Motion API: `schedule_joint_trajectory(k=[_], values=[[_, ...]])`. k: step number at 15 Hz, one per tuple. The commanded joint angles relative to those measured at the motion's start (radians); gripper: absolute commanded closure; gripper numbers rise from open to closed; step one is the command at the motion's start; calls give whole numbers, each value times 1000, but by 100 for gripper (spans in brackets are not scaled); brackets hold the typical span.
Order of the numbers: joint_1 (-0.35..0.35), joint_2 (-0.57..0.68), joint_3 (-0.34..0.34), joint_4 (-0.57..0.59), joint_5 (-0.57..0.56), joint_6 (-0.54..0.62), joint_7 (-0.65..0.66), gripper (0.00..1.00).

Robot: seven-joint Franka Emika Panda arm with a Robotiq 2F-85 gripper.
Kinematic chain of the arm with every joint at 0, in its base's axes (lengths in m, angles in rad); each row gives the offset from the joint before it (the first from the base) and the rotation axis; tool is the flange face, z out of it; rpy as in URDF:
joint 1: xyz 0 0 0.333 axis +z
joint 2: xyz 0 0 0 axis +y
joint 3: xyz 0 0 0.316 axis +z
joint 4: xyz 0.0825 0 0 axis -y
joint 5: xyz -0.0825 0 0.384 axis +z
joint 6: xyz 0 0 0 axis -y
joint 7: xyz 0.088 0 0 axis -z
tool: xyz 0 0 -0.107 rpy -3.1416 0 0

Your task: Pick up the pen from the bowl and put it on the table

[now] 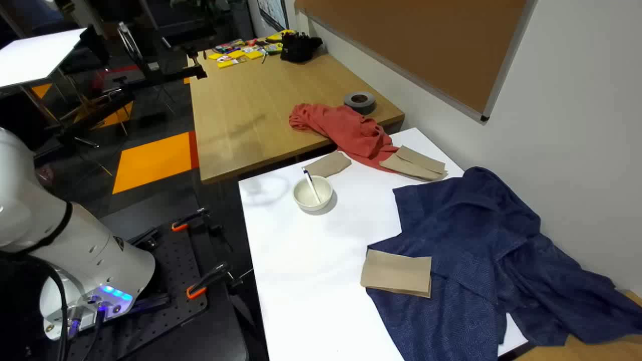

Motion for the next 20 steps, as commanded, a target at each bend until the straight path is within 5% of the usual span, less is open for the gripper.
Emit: schedule_joint_trajectory(k=[1,9,17,20], values=[[14,4,-11,2,-7,-1,8,0],[23,28,-30,3,-12,61,-50,0],[18,182,-182,-68,-30,474,-329,0],[6,280,-250,-65,-46,545,-475,0]])
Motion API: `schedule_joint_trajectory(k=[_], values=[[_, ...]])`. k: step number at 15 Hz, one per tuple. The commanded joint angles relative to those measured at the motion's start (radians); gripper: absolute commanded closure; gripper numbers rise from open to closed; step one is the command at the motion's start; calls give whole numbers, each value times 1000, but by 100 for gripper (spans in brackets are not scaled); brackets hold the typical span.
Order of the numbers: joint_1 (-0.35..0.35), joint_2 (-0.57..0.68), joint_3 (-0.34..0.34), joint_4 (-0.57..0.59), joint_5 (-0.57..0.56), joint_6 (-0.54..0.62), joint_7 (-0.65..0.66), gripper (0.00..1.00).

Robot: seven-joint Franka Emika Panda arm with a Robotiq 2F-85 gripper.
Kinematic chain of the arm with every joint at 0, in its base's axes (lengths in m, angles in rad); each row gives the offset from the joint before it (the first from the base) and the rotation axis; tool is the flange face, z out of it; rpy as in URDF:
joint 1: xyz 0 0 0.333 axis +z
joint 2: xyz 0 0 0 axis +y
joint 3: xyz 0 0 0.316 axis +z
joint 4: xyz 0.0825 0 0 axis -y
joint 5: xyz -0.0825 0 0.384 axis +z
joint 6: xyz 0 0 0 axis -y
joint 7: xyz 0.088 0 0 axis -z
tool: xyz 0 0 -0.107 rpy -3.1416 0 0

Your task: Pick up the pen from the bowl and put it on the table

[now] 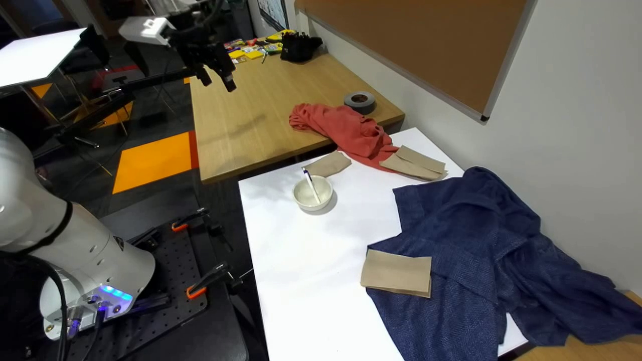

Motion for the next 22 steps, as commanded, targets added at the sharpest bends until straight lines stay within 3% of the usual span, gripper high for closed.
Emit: schedule_joint_trajectory(k=[1,3,4,12,18,22], values=[[-6,120,-69,19,-37,65,-142,0],[-17,168,-90,29,-60,72,-177,0],[-8,120,-80,4,-37,57,-141,0],[-9,134,-83,5,-38,58,-147,0],[-29,229,-116,-8,-114,286,-267,0],[-30,324,-169,8,-119,375,-451,0]])
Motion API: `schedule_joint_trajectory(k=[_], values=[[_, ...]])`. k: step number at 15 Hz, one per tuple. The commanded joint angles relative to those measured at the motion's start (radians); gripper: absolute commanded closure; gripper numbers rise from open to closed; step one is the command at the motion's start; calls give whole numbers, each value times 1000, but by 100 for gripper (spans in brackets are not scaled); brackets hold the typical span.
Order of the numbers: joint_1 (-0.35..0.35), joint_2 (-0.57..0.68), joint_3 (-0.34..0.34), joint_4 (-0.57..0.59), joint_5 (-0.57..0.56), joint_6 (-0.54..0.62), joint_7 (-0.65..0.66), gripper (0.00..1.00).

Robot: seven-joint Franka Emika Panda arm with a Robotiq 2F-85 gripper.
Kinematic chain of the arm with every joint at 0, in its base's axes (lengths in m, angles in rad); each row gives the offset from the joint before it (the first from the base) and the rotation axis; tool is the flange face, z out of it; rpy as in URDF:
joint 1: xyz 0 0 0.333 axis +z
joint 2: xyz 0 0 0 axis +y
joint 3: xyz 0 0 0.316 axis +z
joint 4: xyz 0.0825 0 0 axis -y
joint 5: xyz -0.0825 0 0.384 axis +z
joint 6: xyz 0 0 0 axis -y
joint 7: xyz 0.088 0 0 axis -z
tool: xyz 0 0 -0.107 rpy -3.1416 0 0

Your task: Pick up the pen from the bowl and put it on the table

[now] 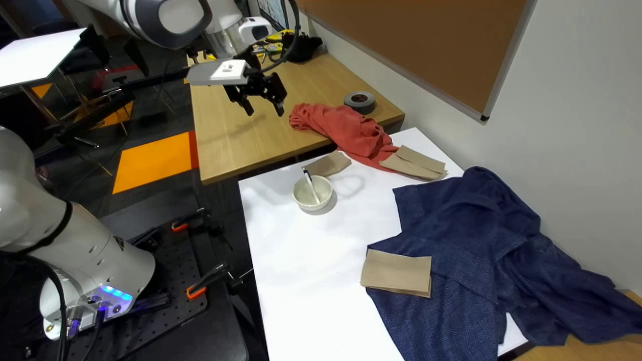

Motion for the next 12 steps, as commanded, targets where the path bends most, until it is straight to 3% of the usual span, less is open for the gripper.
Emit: schedule_joint_trajectory(k=[1,4,7,9,10,12], values=[[1,89,-51,21,18,61,-203,0],[-10,143,-80,31,63,49,-402,0],[-41,189,-73,32,44,76,-519,0],[-53,214,-66,34,66,89,-569,0],[-60,182,-54,16,51,61,-518,0],[-66,201,-52,19,52,67,-537,0]])
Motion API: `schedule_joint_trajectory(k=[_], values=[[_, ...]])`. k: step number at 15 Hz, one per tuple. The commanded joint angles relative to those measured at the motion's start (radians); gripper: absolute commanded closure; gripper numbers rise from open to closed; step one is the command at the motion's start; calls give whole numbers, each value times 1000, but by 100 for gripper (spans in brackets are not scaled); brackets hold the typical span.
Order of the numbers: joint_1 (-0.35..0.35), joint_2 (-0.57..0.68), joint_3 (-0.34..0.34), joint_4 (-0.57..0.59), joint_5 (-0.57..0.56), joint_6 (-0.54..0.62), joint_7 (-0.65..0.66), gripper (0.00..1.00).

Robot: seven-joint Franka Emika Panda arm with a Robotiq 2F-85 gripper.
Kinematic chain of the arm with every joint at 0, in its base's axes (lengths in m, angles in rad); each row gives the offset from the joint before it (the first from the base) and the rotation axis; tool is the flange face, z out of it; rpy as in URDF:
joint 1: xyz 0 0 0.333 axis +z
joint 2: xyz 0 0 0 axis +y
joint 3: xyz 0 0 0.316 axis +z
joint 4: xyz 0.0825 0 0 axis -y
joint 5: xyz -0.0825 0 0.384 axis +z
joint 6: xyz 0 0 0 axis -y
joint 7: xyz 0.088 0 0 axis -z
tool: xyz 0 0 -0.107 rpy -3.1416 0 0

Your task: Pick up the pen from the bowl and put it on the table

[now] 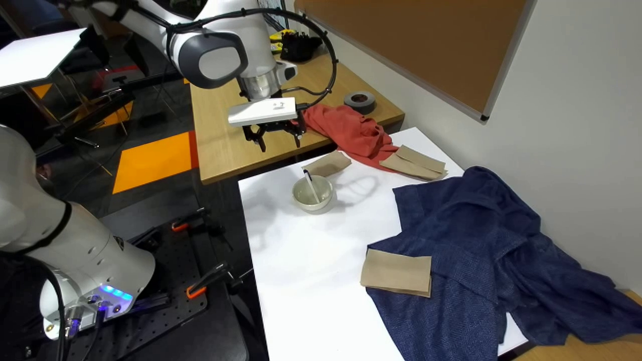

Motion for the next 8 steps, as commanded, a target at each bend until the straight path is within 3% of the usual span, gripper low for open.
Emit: schedule_joint_trajectory(k=[1,3,4,8], values=[[-28,3,29,3,2,-2,-1,0],[-28,4,30,6,2,-2,-1,0],[-26,22,27,4,38,71,-9,0],[-15,112,44,43,393,204,-185,0]])
